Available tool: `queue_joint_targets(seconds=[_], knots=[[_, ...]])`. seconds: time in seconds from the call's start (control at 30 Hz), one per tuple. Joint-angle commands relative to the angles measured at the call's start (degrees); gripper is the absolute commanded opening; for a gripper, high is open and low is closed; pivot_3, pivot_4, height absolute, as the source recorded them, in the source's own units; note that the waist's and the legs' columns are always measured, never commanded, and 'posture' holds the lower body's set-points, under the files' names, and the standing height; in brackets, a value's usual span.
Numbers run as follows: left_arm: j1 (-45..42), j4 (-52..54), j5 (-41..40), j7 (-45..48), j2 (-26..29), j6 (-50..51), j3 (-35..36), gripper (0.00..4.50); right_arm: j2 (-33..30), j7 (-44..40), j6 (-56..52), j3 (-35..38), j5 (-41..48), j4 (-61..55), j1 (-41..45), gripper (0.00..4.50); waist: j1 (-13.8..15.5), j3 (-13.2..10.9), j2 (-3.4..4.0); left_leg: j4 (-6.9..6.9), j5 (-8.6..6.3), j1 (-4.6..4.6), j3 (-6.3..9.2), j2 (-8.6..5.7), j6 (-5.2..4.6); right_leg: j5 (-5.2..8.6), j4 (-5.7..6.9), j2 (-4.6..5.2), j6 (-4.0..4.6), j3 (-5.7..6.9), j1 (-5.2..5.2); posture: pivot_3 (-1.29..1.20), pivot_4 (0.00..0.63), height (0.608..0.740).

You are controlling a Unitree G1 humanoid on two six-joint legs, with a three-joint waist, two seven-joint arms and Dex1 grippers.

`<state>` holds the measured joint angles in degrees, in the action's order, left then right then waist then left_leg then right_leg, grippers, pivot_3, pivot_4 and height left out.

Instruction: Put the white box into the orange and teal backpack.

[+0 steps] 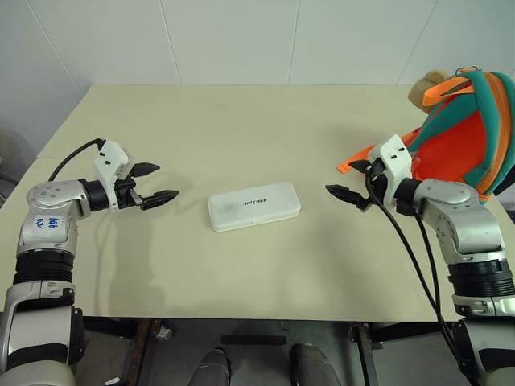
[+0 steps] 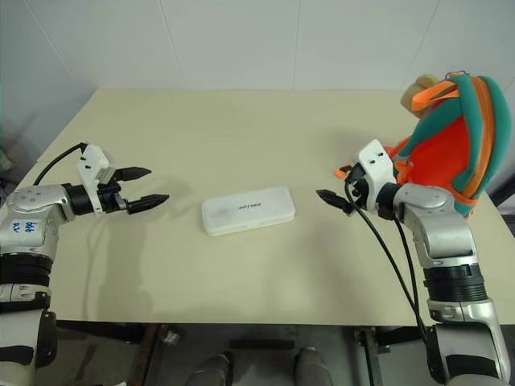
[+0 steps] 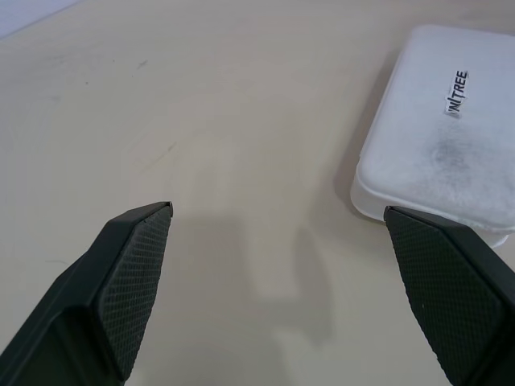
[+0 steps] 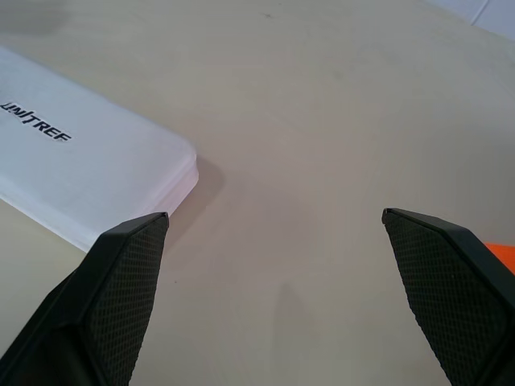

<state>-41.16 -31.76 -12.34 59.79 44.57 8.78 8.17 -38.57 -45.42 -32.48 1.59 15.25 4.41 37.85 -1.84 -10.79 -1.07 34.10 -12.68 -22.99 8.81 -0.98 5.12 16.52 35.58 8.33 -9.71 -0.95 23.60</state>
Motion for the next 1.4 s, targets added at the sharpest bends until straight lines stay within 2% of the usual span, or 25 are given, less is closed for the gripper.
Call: queue_joint_targets(seconds=[0.03, 0.27, 0.47, 0.63, 0.67, 0.8, 1.13, 1.17, 1.4], knots=[[-1.7, 0.6, -0.9, -0.1, 0.1, -1.0, 0.8, 4.50, -0.7, 0.7, 0.2, 2.2, 0.8, -3.3, 0.3, 4.49, 0.0, 0.0, 0.00, 0.00, 0.00, 0.00, 0.00, 0.00, 0.00, 0.00, 0.00, 0.00, 0.00, 0.00, 0.00, 0.00, 0.150, 0.740], [-2.6, 0.2, -0.5, 0.5, -0.9, -1.4, -0.1, 4.50, -0.2, 2.0, -0.7, 2.7, 1.3, -5.3, -1.1, 4.49, 0.1, 0.0, 0.00, 0.00, 0.00, -0.01, 0.00, 0.00, 0.00, 0.00, -0.02, 0.00, 0.00, 0.00, -0.01, 0.00, 0.150, 0.740], [-4.3, -1.8, -0.2, -0.1, -1.8, -5.5, 0.0, 4.50, 0.7, 3.4, -2.7, 2.9, 1.8, -7.7, -2.5, 4.49, 0.0, 0.0, 0.00, 0.00, 0.00, 0.00, 0.00, 0.00, 0.00, 0.00, 0.00, 0.00, 0.00, 0.00, 0.00, 0.00, 0.150, 0.740], [-1.8, -0.8, -0.5, 0.5, -1.4, -7.1, 0.1, 4.50, 1.5, 4.6, -3.6, 2.4, 1.5, -7.6, -1.7, 4.49, 0.0, 0.0, 0.00, 0.00, 0.00, 0.00, -0.01, 0.00, 0.00, 0.00, 0.00, 0.00, 0.00, -0.02, 0.00, 0.00, 0.150, 0.740], [-1.4, -0.3, -0.5, 0.4, -1.6, -7.8, 0.1, 4.31, 1.4, 4.4, -3.5, 2.1, 1.4, -7.5, -1.5, 4.50, 0.0, 0.0, 0.00, 0.00, 0.00, 0.00, -0.01, 0.00, 0.00, 0.00, -0.01, 0.00, 0.00, -0.03, 0.00, 0.00, 0.150, 0.740], [-1.2, 0.0, -0.2, -0.9, -1.6, -6.1, 0.0, 3.30, 2.3, 5.2, -3.1, 1.5, 0.7, -6.1, -0.4, 3.57, 0.1, 0.0, 0.00, 0.00, 0.00, 0.00, -0.01, 0.00, 0.00, 0.00, 0.00, 0.00, 0.00, -0.02, 0.00, 0.00, 0.150, 0.740], [-0.6, 1.2, -0.6, -1.1, -1.1, -2.8, 0.0, 0.16, 3.9, 5.7, -1.9, 1.2, -0.4, -5.0, -0.6, 0.11, 0.1, 0.0, 0.00, 0.01, 0.00, 0.00, -0.01, 0.00, 0.00, -0.01, 0.00, 0.00, 0.00, -0.03, 0.00, 0.00, 0.150, 0.740], [-0.4, 1.5, -0.7, -1.0, -1.1, -2.2, 0.0, 0.01, 4.0, 5.6, -1.6, 1.1, -0.5, -4.6, -0.5, 0.00, 0.1, 0.0, 0.00, 0.01, 0.00, 0.00, -0.01, 0.00, 0.00, -0.01, 0.00, 0.00, 0.00, -0.03, 0.00, 0.00, 0.150, 0.740], [1.9, 4.2, -0.7, -1.8, -0.9, 4.6, -0.3, 0.01, 4.4, 5.4, 0.3, -0.5, -2.3, -1.6, -0.1, 0.00, -0.1, 0.0, 0.00, 0.01, 0.00, 0.01, -0.02, 0.00, 0.00, -0.01, 0.02, -0.01, 0.00, -0.04, 0.00, 0.00, 0.150, 0.740]])
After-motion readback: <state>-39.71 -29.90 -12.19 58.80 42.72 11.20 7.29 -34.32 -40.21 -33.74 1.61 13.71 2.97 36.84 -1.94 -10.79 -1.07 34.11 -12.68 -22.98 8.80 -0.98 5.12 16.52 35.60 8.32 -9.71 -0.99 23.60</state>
